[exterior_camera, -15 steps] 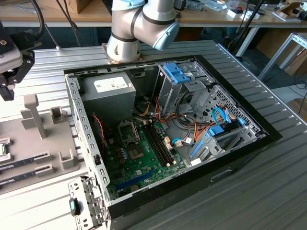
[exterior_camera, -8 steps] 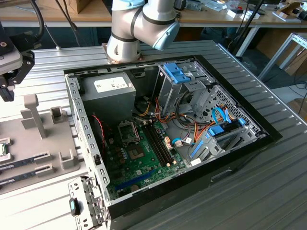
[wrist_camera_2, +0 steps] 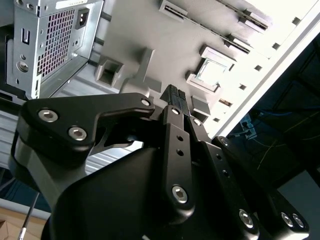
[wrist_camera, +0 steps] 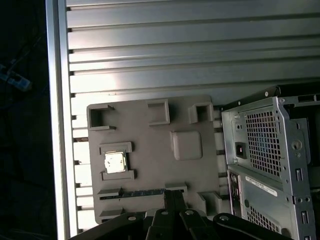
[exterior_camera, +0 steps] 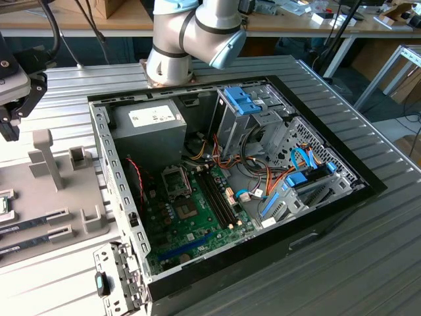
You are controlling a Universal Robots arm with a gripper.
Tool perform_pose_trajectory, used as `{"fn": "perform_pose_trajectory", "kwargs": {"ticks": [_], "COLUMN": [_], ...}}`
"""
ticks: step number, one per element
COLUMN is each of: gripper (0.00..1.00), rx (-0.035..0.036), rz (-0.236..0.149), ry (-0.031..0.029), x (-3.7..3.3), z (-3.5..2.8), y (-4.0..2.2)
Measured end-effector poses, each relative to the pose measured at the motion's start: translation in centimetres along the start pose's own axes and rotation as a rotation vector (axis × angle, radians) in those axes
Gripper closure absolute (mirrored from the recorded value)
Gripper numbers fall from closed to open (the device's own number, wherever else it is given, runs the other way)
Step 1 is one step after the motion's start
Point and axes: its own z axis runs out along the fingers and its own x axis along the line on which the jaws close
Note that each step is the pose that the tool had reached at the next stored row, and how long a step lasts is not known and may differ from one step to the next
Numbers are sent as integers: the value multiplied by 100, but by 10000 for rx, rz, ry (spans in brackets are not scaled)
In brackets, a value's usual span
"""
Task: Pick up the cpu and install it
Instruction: 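Reach for the cpu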
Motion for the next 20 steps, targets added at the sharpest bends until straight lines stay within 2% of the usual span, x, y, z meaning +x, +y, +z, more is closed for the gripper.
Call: {"fn": "perform_pose_trajectory", "kwargs": {"ticks": [20], "gripper": [89], "rx": [0], "rz": [0], "ry": [0], "x": [25], "z": [53], "y": [-4]}}
